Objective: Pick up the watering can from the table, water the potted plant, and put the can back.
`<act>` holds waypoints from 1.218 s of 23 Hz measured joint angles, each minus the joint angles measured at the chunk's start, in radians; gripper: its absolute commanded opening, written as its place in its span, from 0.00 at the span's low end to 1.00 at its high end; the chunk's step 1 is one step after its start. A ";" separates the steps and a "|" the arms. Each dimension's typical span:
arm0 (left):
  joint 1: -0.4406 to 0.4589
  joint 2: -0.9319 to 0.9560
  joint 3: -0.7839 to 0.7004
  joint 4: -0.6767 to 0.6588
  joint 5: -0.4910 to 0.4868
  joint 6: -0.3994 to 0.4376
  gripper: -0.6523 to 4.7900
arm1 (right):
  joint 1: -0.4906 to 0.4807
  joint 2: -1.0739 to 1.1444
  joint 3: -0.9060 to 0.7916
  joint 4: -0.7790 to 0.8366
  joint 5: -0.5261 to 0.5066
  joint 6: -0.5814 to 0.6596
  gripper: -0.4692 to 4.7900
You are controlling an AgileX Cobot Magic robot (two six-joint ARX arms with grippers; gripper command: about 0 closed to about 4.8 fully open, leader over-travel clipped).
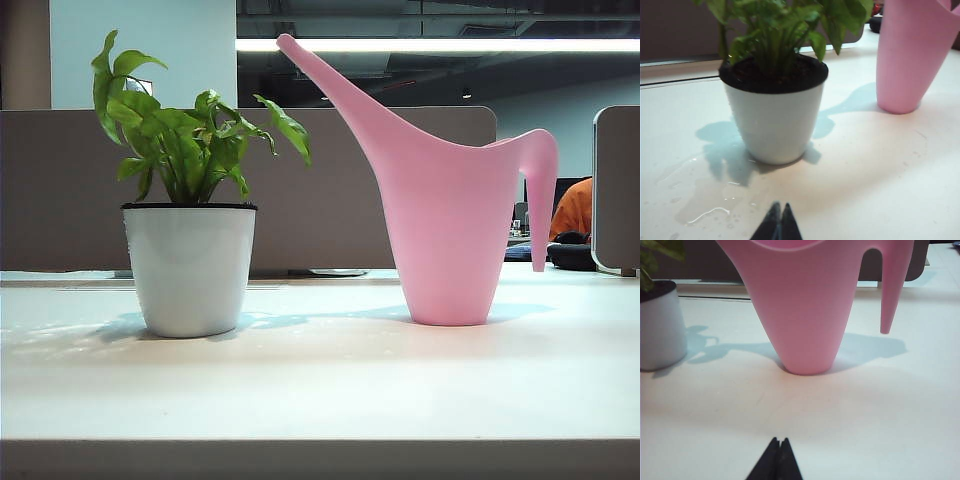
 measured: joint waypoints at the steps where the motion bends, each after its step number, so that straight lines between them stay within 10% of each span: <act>1: 0.000 0.000 -0.010 0.017 0.009 0.002 0.11 | 0.000 0.000 -0.013 0.002 0.000 0.000 0.09; 13: 0.063 0.000 -0.010 0.066 0.016 0.039 0.11 | 0.000 0.000 -0.013 0.035 0.011 -0.040 0.09; 18: 0.091 0.000 -0.010 0.064 -0.063 0.039 0.11 | -0.005 0.000 -0.013 0.097 0.182 -0.062 0.09; 28: 0.285 0.000 -0.010 0.064 -0.008 0.037 0.11 | -0.140 0.000 -0.013 0.096 0.118 -0.206 0.09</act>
